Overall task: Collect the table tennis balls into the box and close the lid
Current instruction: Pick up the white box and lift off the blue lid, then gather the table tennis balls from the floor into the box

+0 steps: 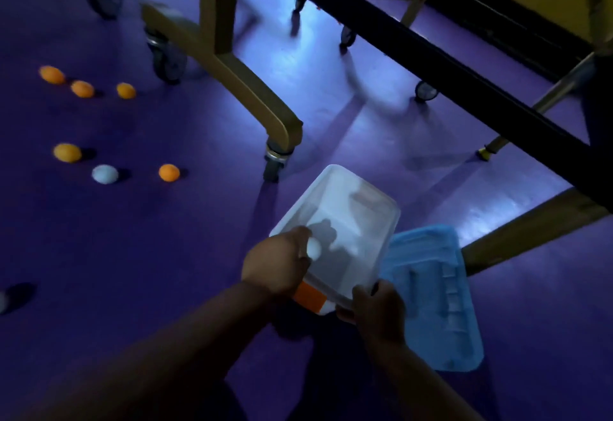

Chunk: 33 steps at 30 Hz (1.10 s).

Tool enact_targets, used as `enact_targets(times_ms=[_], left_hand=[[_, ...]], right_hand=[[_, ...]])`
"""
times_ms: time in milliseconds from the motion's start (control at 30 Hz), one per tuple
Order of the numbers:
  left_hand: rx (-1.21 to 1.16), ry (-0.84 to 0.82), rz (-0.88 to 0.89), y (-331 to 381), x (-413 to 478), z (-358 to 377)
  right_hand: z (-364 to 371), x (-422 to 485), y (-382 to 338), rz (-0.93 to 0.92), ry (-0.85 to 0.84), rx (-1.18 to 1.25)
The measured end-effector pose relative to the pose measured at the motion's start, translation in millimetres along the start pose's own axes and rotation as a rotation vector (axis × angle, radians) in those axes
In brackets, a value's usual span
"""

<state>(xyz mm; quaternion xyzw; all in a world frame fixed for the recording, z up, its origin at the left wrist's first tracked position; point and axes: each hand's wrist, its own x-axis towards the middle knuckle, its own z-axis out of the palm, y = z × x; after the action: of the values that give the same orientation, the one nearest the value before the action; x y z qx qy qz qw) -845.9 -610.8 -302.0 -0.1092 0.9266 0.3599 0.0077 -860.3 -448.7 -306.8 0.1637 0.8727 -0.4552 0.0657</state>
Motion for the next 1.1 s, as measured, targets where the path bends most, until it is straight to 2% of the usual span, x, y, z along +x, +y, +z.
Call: enact_targets(times_ms=[67,233,367,467,600,767,933,1100], left_hand=[[0.078,0.009,-0.001,-15.5,-24.5,-19.9],[0.254,0.032,-0.018,-71.6,-99.6,-74.1],[0.294,0.173,-0.201,-146.0,-150.7,-121.4],[0.344,0.220,-0.351,-206.2,-174.0,-150.9],[0.458,0.022,-0.519,-261.0,-182.0,-162.2],[0.382,-0.078,-0.551,-285.9,-171.8,-140.2],[0.390,-0.084,-0.517,-290.0,-159.2,-127.9],[0.350,0.033,-0.541,-301.7,-164.5,-134.1]], right_hand=[[4.3,-21.1,1.6,-0.067,-0.030,-0.054],[27.9,-70.3,-2.9,-0.174,-0.296,-0.142],[50.5,-100.1,-26.5,-0.317,-0.525,-0.312],[71.7,-108.6,-37.7,-0.404,-0.618,-0.365],[93.1,-115.7,-49.2,-0.497,-0.654,-0.445],[105.9,-125.9,-64.9,-0.533,-0.685,-0.451],[112.2,-132.7,-72.7,-0.550,-0.675,-0.477],[115.4,-136.3,-74.7,-0.561,-0.672,-0.512]])
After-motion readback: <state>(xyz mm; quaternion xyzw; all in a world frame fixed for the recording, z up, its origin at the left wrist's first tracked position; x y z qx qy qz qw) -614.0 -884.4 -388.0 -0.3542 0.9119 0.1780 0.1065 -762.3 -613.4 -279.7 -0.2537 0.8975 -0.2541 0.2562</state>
